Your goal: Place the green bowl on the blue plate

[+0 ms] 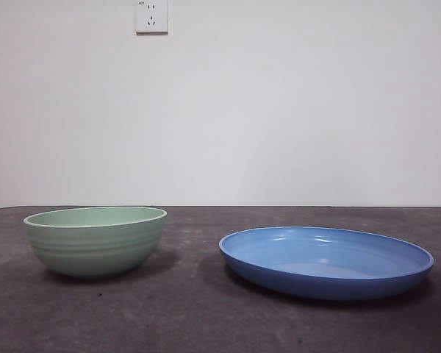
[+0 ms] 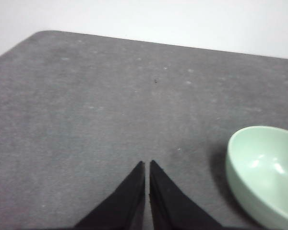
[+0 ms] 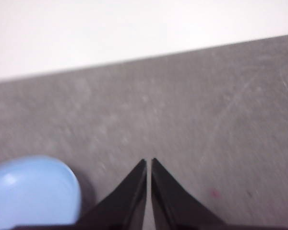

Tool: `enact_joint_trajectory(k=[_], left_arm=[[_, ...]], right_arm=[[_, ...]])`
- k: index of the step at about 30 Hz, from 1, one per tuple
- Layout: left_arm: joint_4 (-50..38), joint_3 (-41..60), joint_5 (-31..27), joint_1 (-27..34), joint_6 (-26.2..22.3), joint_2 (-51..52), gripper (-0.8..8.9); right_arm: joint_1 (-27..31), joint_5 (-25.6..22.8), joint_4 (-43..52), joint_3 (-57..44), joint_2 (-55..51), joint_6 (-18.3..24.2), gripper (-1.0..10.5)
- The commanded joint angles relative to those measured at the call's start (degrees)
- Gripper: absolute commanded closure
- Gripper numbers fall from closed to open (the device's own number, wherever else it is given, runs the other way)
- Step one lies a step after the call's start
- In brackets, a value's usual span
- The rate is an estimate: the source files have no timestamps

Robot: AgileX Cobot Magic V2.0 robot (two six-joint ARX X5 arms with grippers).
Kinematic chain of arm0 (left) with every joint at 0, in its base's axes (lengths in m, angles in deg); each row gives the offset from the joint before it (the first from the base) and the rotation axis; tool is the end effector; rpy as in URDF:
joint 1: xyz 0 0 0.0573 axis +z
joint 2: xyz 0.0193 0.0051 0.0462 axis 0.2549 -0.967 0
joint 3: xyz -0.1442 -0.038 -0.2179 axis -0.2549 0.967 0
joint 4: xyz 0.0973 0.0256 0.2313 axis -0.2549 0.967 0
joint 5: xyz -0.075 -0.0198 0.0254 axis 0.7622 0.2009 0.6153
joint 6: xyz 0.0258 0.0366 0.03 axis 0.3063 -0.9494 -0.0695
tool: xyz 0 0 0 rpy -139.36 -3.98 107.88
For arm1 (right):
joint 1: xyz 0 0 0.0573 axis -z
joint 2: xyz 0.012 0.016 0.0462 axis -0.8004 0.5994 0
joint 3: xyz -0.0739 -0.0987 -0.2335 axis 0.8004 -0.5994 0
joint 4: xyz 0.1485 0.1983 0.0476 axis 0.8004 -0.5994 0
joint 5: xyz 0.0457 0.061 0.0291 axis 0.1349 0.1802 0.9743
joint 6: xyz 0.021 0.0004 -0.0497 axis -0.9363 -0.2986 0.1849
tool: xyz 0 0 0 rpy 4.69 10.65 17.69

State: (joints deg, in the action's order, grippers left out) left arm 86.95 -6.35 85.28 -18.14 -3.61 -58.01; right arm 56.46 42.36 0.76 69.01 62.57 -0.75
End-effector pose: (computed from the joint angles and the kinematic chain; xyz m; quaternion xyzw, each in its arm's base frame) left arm 0.0948 -0.0058 0.1613 -0.0641 0.0946 -0.0259 0.9931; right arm 0.0928 -0.0016 0.1707 0.1173 0.0543 0.0315 0.9911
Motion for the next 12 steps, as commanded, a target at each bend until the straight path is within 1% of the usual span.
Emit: enact_joint_trajectory(k=[1,5,7,9,12], left_arm=[[-0.59,-3.85,0.37,-0.81,4.57,-1.6,7.98],[2.1,-11.13,2.01,-2.1,6.43,-5.46,7.98],[4.98,-15.74,3.17,-2.75,6.58,-7.8,7.98],[8.33,-20.74,4.79,-3.34,6.58,-10.47,7.98],[12.59,-27.39,8.76,-3.96,6.58,-14.29,7.98]], right_arm=[[-0.55,0.07,-0.26,4.52,-0.13,-4.66,9.4],[-1.03,0.37,-5.99,11.21,1.49,-5.4,9.4],[-1.18,1.84,-9.2,14.6,2.97,-6.21,9.4],[-1.4,4.83,-11.3,17.75,4.72,-6.67,9.4],[-1.57,10.95,-13.31,21.88,7.43,-7.26,9.4]])
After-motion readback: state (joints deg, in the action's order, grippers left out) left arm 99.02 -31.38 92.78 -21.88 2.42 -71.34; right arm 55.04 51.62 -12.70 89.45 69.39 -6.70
